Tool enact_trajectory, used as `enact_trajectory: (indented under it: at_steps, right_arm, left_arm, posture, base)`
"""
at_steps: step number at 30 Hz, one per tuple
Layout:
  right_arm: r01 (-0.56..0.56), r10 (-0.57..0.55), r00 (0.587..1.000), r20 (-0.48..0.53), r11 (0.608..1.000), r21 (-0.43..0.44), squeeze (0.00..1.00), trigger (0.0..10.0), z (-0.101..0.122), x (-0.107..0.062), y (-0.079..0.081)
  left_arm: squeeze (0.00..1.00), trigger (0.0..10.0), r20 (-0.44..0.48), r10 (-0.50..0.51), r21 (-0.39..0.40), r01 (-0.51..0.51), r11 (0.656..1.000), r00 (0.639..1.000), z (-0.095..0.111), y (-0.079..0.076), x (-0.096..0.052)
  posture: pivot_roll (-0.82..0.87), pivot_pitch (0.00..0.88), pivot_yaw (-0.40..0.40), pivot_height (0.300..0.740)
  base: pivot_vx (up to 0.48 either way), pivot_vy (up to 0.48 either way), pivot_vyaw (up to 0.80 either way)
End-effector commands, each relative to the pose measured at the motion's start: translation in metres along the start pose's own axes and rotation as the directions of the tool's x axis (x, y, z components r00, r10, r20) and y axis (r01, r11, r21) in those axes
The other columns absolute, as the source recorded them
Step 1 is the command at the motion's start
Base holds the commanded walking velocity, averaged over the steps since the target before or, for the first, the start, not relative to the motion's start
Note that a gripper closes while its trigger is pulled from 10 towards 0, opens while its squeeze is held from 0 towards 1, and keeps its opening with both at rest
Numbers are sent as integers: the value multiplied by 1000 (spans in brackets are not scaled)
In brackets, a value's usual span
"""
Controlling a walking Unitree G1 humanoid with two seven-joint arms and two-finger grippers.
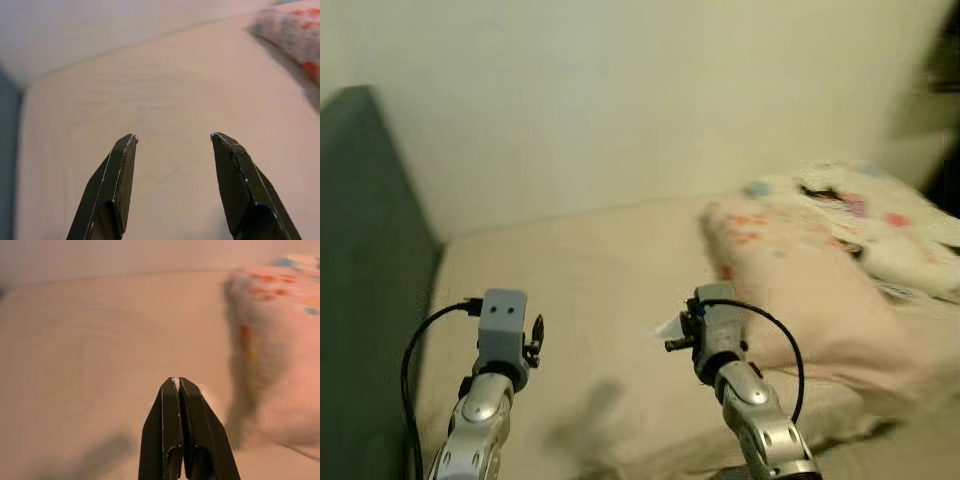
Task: Clean up the room
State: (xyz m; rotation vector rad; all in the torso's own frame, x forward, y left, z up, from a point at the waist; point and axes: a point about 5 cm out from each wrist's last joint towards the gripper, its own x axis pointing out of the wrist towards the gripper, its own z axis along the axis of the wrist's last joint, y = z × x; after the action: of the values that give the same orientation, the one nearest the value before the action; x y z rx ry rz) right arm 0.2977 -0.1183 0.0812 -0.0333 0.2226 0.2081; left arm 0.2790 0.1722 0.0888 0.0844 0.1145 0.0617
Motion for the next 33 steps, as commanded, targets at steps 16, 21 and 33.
enact_trajectory:
  at_steps: [16, 21, 33]
  right_arm:
    - [1, -1, 1000, -4, 1000, 8, 0, 10000, -2, 3, 1]
    - [-5, 5, 1000, -1, 1000, -1, 0, 10000, -1, 3, 1]
    - [-13, 13, 1000, 11, 1000, 8, 0, 10000, 3, 5, 0]
  left_arm:
    - [0, 10000, -15, 8, 14, -8, 1000, 1000, -2, 4, 2]
    - [0, 10000, -14, 10, 14, -9, 1000, 1000, -3, 3, 1]
    - [0, 10000, -7, 13, 14, -13, 1000, 1000, -2, 3, 3]
  posture:
    - [-48, 35, -14, 740]
    - [-49, 26, -26, 740]
    - [-51, 11, -32, 740]
  base:
    - [0, 0, -800]
    - [0, 0, -800]
    - [0, 0, -800]
